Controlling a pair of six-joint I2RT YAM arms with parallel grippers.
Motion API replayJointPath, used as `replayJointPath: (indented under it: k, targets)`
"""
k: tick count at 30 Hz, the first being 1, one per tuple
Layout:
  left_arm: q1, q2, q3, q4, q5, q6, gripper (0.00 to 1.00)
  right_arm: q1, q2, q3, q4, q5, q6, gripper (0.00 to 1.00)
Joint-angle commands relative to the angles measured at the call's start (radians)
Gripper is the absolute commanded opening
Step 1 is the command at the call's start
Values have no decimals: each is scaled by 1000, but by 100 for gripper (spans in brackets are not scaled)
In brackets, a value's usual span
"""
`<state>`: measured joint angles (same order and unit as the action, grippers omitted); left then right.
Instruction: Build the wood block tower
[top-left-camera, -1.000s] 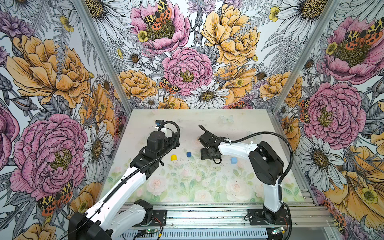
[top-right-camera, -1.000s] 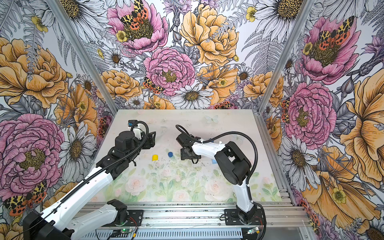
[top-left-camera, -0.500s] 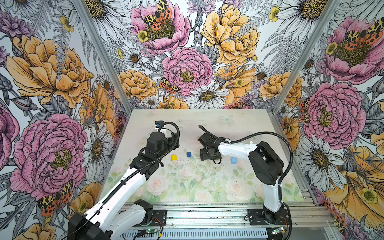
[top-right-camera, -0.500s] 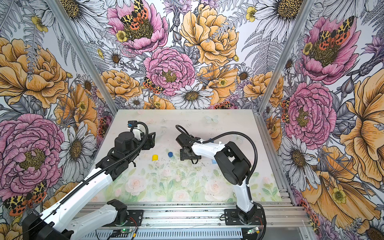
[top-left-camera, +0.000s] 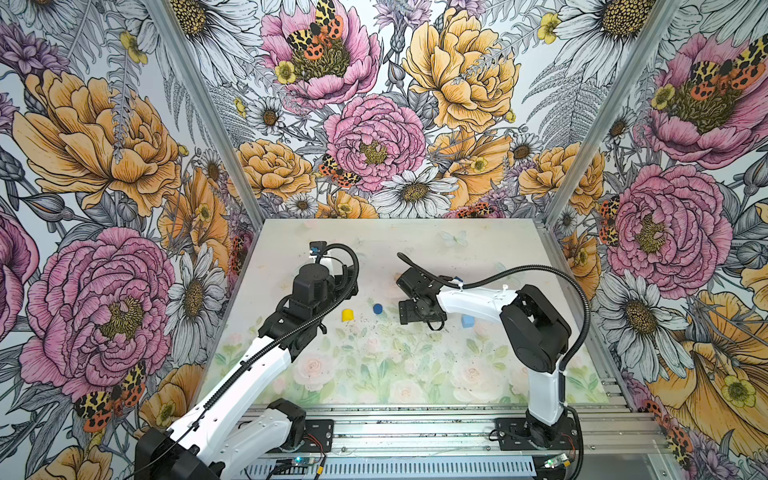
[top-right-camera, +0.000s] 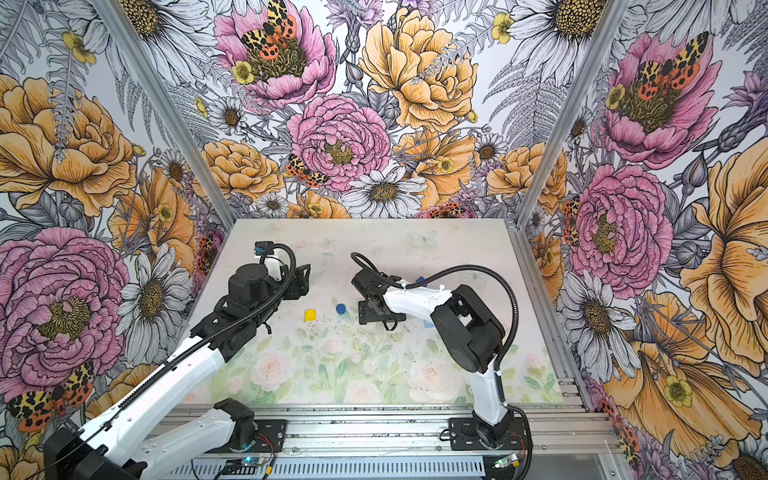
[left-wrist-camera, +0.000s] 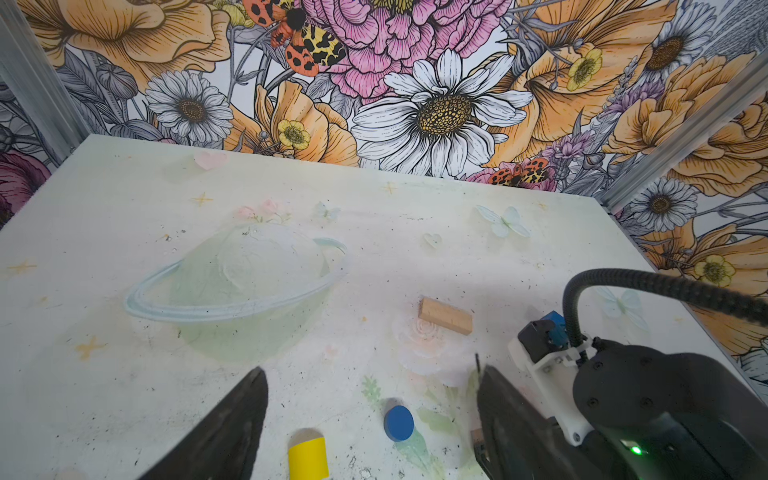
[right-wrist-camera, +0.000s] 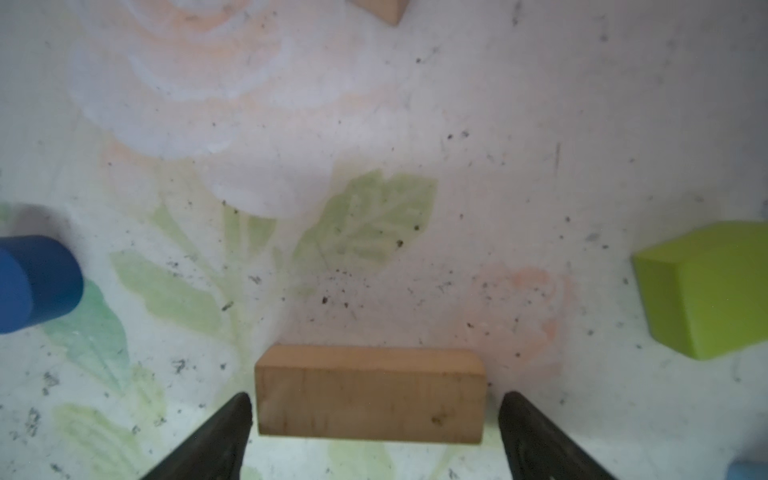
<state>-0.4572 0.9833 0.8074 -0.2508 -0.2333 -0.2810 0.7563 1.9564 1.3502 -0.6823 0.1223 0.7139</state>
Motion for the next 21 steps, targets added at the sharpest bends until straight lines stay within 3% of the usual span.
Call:
replayJointPath:
  k: [1,8,11,16,19,21]
  targets:
    - [-9,17,14,-6,-29,20,80,-5,-115,-1,-13,7,-11,95]
    - [-2,158,113,1,-32,33,79,-79,-271,-17,-14,-20,-60,93]
    - [9,277,203,0,14,35,71,-137,-292,-12,-10,-50,-97,79]
    - [76,594,462,-102,291,33,66,-231,-265,19,19,-171,-147,39]
    - [120,792,664,-191,461,21,60,-277,-230,37,69,-264,-153,34]
    - [135,917,773,-252,508,23,58,-308,-198,44,107,-332,-143,34]
